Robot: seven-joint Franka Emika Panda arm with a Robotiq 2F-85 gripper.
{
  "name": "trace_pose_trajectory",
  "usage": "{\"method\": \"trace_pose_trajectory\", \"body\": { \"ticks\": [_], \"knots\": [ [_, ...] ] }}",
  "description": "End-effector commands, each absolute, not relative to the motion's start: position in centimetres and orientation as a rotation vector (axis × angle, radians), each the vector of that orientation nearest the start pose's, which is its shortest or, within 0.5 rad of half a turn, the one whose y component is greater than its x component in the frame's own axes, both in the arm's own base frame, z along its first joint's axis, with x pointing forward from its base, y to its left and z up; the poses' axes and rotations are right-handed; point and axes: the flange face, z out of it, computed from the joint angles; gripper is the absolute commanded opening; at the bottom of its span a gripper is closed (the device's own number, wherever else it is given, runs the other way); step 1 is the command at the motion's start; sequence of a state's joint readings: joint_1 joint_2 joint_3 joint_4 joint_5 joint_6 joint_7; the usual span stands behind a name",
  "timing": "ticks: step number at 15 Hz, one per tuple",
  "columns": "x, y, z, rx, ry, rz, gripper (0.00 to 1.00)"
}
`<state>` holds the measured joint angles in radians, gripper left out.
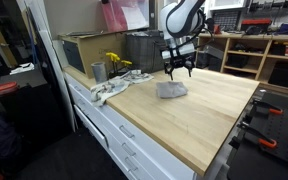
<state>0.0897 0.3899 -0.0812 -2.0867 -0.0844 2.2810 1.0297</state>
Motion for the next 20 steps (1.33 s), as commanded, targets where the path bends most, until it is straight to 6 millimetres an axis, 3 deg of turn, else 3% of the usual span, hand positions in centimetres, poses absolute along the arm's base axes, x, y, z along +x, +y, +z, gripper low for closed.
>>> {"method": "trace_pose_trajectory", "body": {
  "ticks": [1, 3, 6, 12, 19, 20],
  "knots": [
    [58.8, 0.3, 22.1, -3.087, 1.353, -0.050, 1.00],
    [60.0, 0.8, 22.1, -3.082, 1.253, -0.212, 1.00],
    [60.4, 1.7, 22.0, -2.993, 1.221, -0.260, 1.00],
    [60.3, 1.9, 21.6, -2.862, 1.231, -0.161, 1.00],
    [59.9, 0.5, 18.6, -2.946, 0.889, -0.058, 1.00],
    [60.0, 0.1, 18.3, -2.958, 0.870, -0.053, 0.75]
  ]
}}
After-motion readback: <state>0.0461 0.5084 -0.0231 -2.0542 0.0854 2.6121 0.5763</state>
